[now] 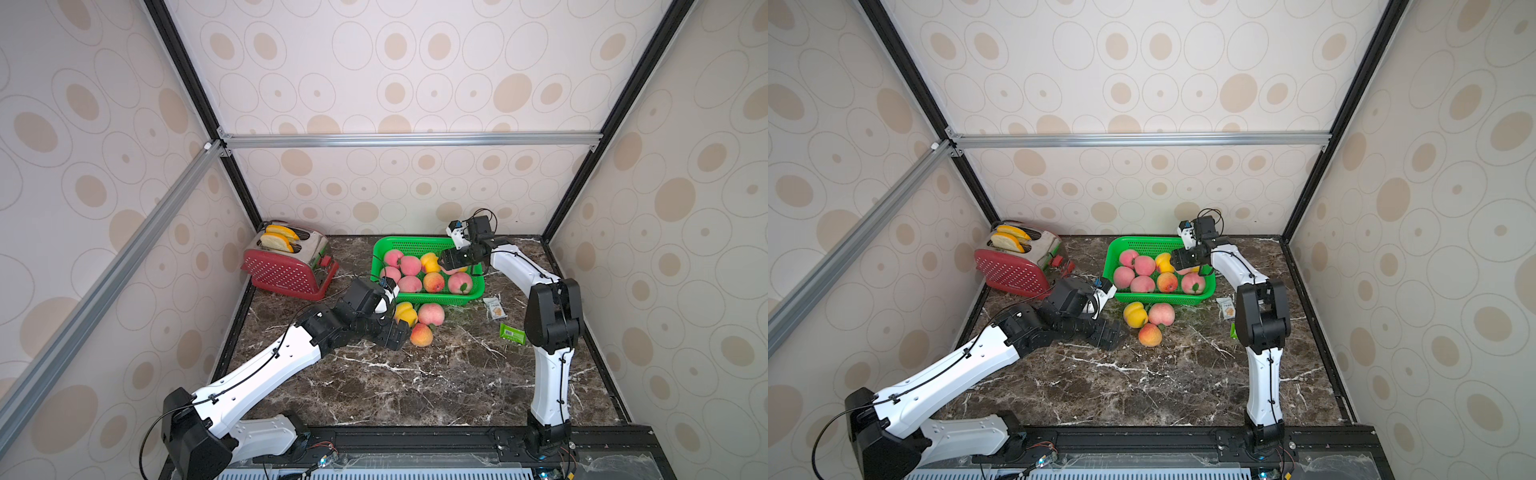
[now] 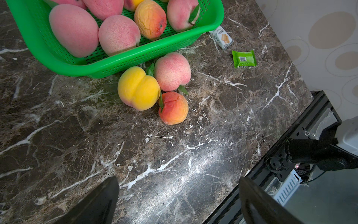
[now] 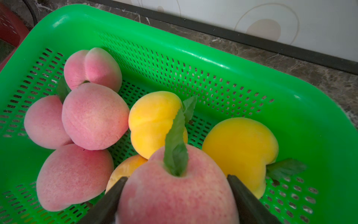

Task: Put the peaches into the basket
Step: Place the peach in the basket.

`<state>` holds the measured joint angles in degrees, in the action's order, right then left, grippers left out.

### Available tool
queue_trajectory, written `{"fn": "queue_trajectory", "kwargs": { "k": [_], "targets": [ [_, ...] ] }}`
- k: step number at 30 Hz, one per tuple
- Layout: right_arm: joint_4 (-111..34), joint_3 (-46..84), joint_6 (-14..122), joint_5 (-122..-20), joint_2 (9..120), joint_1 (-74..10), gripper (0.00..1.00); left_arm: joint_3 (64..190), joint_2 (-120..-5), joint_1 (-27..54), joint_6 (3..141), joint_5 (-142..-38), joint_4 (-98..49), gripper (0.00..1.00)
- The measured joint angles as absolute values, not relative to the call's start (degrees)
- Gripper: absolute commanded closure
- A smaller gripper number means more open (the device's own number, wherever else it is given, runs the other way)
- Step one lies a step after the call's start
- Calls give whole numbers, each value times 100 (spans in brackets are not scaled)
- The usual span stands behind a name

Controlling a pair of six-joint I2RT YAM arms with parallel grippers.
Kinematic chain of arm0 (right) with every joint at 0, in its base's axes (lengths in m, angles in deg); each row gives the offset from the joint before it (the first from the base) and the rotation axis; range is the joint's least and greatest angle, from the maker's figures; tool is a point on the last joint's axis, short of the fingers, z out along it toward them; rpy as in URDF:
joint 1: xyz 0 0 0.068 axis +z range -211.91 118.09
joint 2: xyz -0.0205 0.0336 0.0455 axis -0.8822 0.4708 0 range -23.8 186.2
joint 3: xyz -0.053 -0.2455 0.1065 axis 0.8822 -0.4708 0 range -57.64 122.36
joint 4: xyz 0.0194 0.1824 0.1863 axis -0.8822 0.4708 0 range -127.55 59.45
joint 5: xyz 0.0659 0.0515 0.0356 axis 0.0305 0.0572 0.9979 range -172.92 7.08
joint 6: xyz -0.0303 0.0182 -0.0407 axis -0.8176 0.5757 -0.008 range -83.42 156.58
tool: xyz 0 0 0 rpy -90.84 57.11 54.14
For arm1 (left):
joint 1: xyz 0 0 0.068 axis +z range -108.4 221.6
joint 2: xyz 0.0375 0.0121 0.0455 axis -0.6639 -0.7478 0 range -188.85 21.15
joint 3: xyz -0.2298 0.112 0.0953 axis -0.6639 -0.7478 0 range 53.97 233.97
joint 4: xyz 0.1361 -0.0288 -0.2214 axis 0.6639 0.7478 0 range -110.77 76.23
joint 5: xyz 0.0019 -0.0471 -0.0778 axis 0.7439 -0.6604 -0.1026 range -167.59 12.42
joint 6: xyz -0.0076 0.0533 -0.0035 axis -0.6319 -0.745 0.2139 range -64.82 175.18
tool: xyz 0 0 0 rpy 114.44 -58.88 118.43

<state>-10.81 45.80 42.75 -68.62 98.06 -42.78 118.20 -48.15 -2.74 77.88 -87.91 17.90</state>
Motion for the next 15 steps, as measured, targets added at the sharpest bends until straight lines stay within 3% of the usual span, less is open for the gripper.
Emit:
{"fn": "queue_trajectory", "kwargs": {
  "k": [15],
  "targets": [
    [-987,4665,4205,-6971,9894,-4282,43,11820,-4795,-272,7788,-8782,1784,1]
  ]
}}
